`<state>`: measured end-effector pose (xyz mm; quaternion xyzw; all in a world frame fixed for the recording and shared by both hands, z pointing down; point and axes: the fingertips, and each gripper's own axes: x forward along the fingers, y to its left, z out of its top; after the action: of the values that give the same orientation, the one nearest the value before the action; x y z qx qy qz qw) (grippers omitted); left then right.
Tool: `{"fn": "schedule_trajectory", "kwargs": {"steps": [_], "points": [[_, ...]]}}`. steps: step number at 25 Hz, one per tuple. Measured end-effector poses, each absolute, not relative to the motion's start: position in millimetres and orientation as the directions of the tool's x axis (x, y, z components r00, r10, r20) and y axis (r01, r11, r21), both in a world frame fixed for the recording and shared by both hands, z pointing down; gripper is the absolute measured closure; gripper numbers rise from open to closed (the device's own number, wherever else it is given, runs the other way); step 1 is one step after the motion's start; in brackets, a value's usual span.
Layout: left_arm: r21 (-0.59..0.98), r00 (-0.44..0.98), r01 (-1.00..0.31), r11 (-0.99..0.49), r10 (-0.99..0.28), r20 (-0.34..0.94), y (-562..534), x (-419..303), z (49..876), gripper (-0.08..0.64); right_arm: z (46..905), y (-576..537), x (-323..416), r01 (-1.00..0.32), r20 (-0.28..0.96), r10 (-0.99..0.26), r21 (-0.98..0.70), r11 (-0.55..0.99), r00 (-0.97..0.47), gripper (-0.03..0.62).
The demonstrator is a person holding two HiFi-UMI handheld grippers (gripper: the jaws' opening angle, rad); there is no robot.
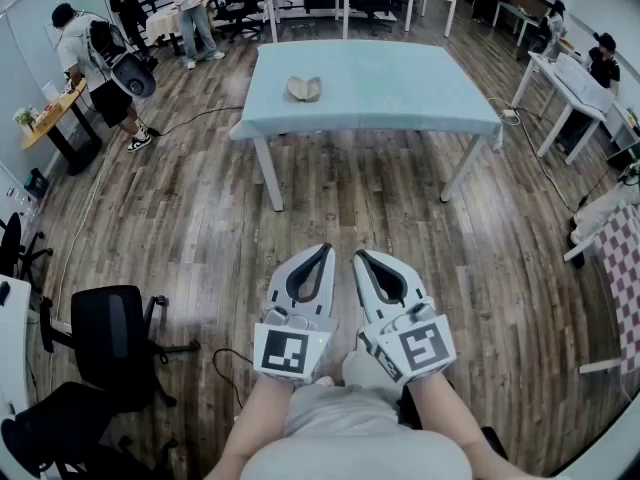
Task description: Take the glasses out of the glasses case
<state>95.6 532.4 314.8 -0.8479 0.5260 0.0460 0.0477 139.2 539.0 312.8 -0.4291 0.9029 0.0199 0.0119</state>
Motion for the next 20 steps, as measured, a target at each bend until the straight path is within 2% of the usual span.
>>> {"fn": "schedule_trajectory", "kwargs": {"steps": [14, 20], "points": [[-0.024, 0.404, -0.915, -0.404, -0.908, -0.112, 450.1, 124.6, 322.6, 0.554, 330.3, 459.6, 163.3, -0.748, -0.006, -0.748, 0.02, 0.663, -0.663, 0.584], [-0.017, 0.376, -0.926, -0.376, -0.92, -0.114, 409.4, 145.4, 318.0, 0.554, 320.2, 418.0, 186.6, -0.73, -0.042, -0.729, 0.003, 0.684, -0.683, 0.584]]}}
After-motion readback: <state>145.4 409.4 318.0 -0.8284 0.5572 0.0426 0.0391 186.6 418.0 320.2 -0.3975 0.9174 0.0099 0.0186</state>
